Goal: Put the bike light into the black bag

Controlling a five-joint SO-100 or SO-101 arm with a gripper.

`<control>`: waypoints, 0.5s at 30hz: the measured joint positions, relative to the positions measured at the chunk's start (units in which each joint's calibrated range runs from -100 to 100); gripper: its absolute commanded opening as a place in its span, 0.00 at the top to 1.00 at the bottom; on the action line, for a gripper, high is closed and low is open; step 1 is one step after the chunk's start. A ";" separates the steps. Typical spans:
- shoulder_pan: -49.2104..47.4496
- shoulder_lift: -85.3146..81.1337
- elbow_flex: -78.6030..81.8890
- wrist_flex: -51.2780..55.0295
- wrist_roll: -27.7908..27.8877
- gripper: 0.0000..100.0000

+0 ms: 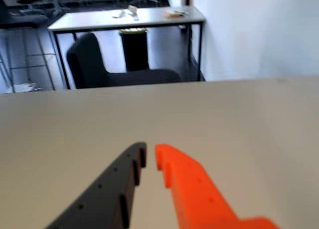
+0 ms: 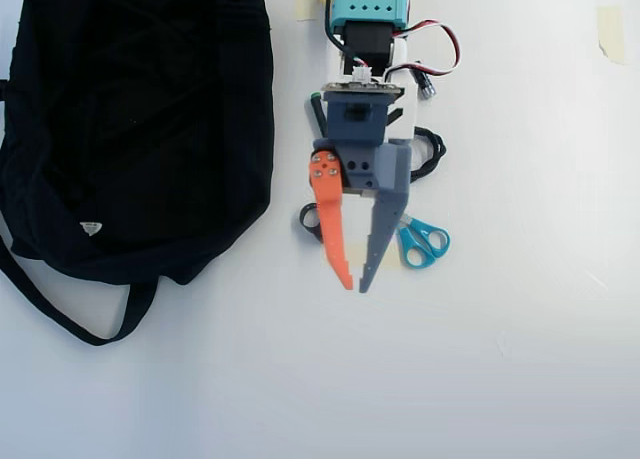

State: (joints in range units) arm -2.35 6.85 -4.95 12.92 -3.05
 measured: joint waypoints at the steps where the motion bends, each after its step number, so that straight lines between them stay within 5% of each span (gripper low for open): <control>1: 0.07 -0.75 0.00 1.29 0.00 0.98; 15: -0.88 -13.12 0.08 32.20 0.00 0.97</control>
State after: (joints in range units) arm -3.23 -6.27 -4.87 45.13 -3.05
